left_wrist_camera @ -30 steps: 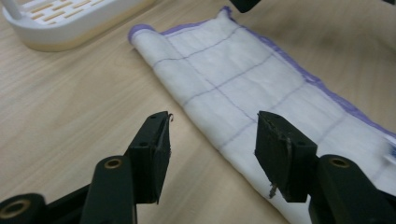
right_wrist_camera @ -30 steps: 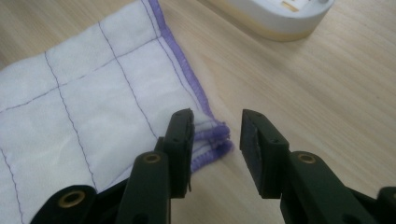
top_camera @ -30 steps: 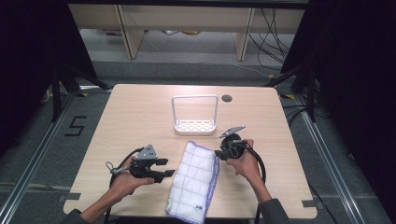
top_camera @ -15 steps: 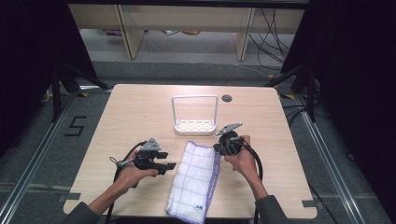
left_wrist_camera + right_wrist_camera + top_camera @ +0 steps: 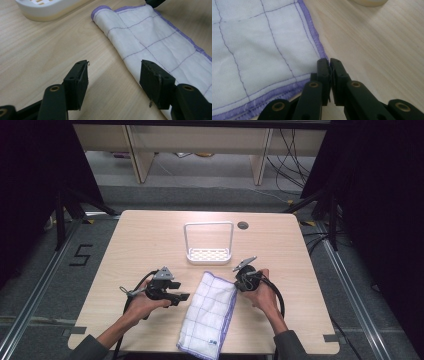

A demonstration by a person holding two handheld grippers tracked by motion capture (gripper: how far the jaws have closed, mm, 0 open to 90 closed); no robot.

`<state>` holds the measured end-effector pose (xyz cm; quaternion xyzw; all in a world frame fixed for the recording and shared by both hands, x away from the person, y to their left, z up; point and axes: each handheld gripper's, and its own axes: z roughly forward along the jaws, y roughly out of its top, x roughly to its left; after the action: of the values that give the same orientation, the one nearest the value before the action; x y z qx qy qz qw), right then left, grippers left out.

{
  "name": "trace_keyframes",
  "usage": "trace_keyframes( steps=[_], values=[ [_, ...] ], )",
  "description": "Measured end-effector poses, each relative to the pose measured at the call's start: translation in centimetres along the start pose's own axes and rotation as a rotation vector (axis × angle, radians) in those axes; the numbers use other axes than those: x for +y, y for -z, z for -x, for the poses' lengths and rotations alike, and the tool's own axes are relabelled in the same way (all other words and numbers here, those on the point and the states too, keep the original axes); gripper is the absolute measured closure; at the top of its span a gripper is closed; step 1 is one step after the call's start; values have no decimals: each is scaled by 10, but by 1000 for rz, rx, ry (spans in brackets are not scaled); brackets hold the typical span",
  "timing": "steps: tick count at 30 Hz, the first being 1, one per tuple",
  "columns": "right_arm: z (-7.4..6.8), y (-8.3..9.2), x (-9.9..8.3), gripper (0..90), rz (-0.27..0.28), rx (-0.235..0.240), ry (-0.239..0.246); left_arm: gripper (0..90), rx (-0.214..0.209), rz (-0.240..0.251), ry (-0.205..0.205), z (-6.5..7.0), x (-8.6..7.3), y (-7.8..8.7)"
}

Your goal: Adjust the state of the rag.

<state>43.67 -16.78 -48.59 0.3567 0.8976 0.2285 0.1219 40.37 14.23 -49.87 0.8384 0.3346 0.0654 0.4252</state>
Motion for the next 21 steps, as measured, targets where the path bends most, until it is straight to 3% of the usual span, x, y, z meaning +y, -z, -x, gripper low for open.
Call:
trace_keyframes(
  steps=[1, 4, 6, 7, 8, 11, 13, 16, 18, 20, 21],
  values=[
    [2, -1, 0, 858, 14, 0, 16, 388, 3, -6, -6, -1, 1, -1],
    [0, 1, 0, 751, 13, -25, -13, 387, 12, -5, 0, -5, 8, -8],
    [3, 3, 0, 733, 31, -25, -22, 387, 16, -12, -15, -6, 11, -11],
    [4, 12, -1, 641, 62, -47, -74, 387, 35, -33, -40, -7, 16, -16],
    [6, 14, -1, 627, 78, -53, -89, 387, 39, -19, -29, -6, 19, -19],
    [6, 22, -3, 583, 110, -10, -120, 402, 36, -18, -36, -5, 30, -27],
    [6, 24, -3, 564, 120, -10, -131, 405, 36, -28, -47, -4, 37, -32],
    [4, 22, -1, 541, 110, -5, -153, 405, 39, -43, -51, -4, 49, -44],
    [4, 18, -1, 526, 102, -25, -133, 402, 46, -45, -45, -4, 53, -49],
    [2, 13, 0, 518, 91, -27, -147, 403, 52, -59, -48, -7, 58, -57],
    [1, 12, 1, 518, 64, -22, -140, 405, 57, -60, -47, -7, 60, -58]
  ],
)
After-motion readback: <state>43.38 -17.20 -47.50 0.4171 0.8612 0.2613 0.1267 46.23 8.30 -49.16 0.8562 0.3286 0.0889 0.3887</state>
